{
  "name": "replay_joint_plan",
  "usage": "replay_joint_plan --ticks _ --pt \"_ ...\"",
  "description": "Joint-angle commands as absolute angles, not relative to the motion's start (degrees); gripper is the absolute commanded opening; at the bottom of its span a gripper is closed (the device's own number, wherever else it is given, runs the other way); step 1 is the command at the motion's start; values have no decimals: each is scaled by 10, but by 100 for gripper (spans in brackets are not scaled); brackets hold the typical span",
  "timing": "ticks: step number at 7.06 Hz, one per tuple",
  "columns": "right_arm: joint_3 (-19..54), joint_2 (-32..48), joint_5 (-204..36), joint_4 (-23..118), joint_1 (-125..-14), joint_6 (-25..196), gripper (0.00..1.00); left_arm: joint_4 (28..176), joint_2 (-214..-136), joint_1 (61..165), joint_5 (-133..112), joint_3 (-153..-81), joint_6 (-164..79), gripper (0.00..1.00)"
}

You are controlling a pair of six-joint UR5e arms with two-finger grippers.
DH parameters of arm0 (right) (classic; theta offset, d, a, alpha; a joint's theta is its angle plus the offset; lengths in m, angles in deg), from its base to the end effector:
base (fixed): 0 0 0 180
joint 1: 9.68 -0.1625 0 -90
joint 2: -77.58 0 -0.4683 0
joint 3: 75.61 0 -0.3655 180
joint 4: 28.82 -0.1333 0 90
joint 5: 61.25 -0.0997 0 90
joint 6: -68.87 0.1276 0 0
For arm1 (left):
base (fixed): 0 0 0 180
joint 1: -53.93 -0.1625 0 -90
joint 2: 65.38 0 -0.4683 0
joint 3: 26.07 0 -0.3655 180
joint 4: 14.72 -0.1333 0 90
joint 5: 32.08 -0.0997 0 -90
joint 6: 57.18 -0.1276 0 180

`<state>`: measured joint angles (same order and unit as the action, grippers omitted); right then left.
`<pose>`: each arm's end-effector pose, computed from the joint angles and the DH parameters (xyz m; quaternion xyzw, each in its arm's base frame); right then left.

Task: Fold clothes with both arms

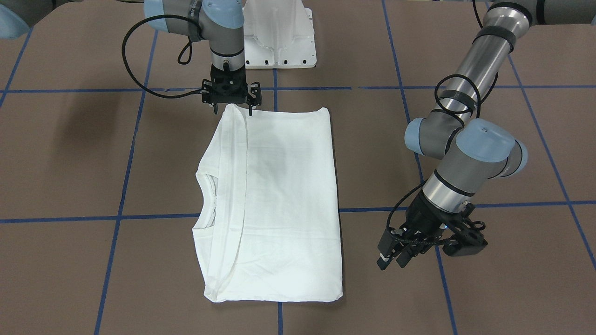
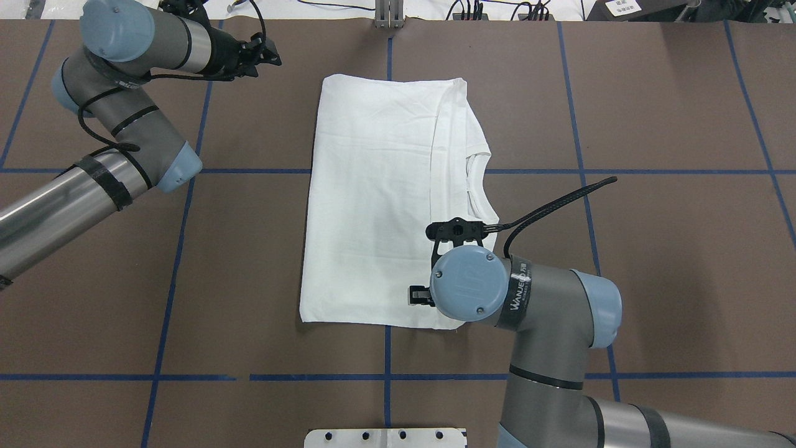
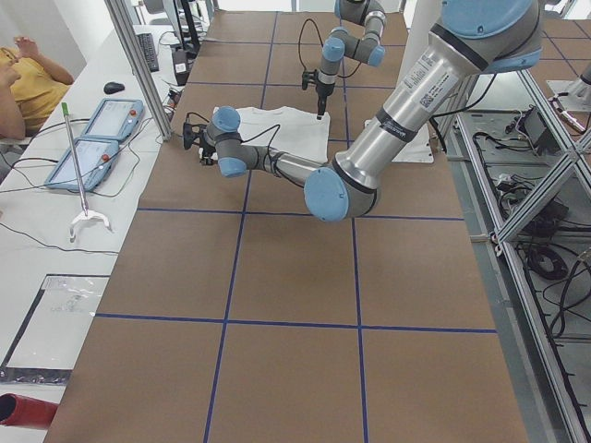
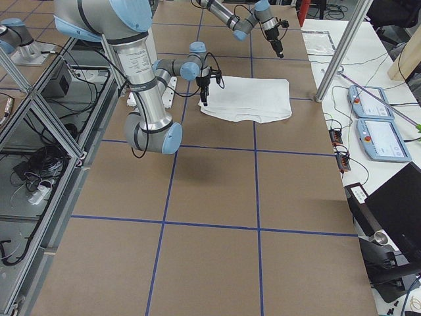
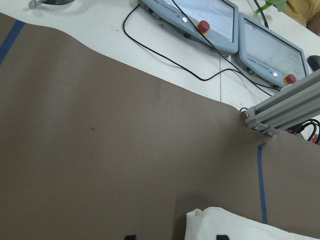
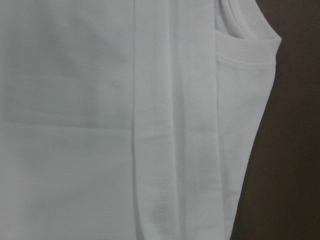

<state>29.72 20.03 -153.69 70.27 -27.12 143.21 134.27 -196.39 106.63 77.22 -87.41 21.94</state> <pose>-0.5860 -0.3181 0.3242 0.0751 -0.3232 0.0076 0.9433 0.4186 -0.6998 0.3818 0.1871 0.5604 -0.1945 0.7830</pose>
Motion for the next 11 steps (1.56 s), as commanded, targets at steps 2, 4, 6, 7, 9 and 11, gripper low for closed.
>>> replay_joint_plan --ticks 2,4,6,7,9,11 --pt "266 219 -1516 769 -264 1293 100 1345 -1957 1066 772 -874 219 64" --pt "264 219 -1515 812 -258 1287 100 1345 -1956 1065 772 -874 219 65" --pt "260 228 -1516 815 -258 1283 100 1345 -1956 1065 772 -874 219 65" --pt "259 222 -1517 817 -273 1259 100 1346 -1956 1065 772 -874 219 65" --pt "272 195 -1527 815 -306 1240 100 1346 -1956 1066 773 -876 219 65" --pt "368 110 -1541 816 -309 1244 100 1343 -1956 1066 773 -883 219 65"
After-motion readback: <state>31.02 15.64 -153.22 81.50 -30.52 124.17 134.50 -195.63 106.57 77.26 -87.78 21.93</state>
